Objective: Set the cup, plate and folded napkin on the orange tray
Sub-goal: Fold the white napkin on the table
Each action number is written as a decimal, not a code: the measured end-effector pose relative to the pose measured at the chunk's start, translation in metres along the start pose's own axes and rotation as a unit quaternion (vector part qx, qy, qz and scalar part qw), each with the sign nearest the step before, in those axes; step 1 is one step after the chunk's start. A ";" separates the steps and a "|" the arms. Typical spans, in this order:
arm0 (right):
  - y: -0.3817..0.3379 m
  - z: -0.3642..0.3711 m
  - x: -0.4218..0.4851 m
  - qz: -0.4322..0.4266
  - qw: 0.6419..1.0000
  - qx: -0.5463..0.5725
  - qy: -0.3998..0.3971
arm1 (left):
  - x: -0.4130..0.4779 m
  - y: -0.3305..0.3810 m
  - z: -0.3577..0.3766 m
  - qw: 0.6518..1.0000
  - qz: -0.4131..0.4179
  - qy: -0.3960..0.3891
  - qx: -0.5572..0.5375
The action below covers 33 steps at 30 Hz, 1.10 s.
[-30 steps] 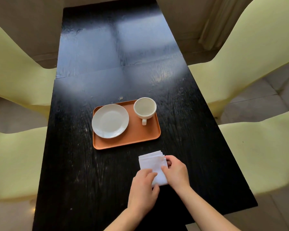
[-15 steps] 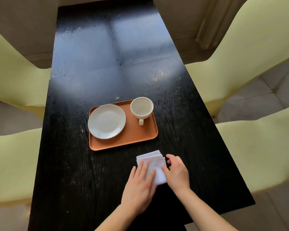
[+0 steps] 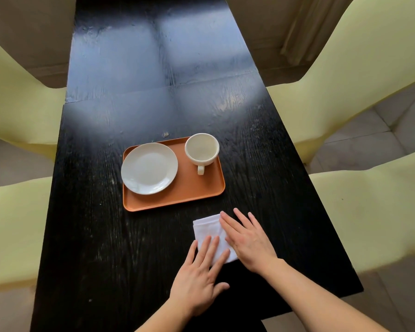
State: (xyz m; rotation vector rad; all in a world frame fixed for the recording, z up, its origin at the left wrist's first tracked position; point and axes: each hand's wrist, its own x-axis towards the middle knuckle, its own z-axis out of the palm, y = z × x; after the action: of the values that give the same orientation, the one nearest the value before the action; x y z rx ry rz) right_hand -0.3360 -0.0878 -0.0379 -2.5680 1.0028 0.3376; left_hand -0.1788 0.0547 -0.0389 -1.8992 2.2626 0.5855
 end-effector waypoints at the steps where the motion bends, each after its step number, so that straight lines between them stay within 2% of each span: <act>1: 0.000 0.000 0.000 -0.001 1.000 0.000 -0.002 | 0.000 0.001 -0.001 1.000 -0.003 -0.002 -0.001; 8: 0.001 -0.019 0.007 0.008 0.998 0.054 -0.009 | -0.008 0.002 -0.006 1.000 0.022 0.013 -0.014; 16: 0.002 -0.038 0.019 -0.026 0.999 0.024 -0.029 | -0.005 0.010 -0.005 1.000 -0.006 -0.004 -0.015; 20: -0.007 -0.047 0.029 0.006 0.998 -0.003 -0.067 | -0.010 0.010 -0.010 0.995 -0.046 0.024 -0.082; 23: -0.012 -0.052 0.031 0.049 0.994 0.020 -0.091 | -0.013 0.010 -0.010 0.969 -0.128 0.055 -0.205; 25: -0.013 -0.051 0.030 0.084 0.989 0.069 -0.097 | -0.014 0.013 -0.016 0.936 -0.188 0.087 -0.286; 29: -0.013 -0.049 0.026 0.173 0.966 0.165 -0.097 | -0.010 0.017 -0.025 0.888 -0.254 0.117 -0.366; 31: -0.012 -0.045 0.023 0.214 0.944 0.232 -0.096 | -0.007 0.015 -0.030 0.864 -0.277 0.122 -0.403; 33: -0.011 -0.042 0.017 0.267 0.902 0.327 -0.088 | -0.003 0.011 -0.035 0.836 -0.309 0.121 -0.437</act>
State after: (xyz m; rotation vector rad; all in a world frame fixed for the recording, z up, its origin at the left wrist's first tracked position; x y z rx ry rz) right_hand -0.3123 -0.1081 -0.0037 -1.6133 1.4432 0.2963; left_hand -0.1836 0.0457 -0.0040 -3.0530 1.3424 1.4833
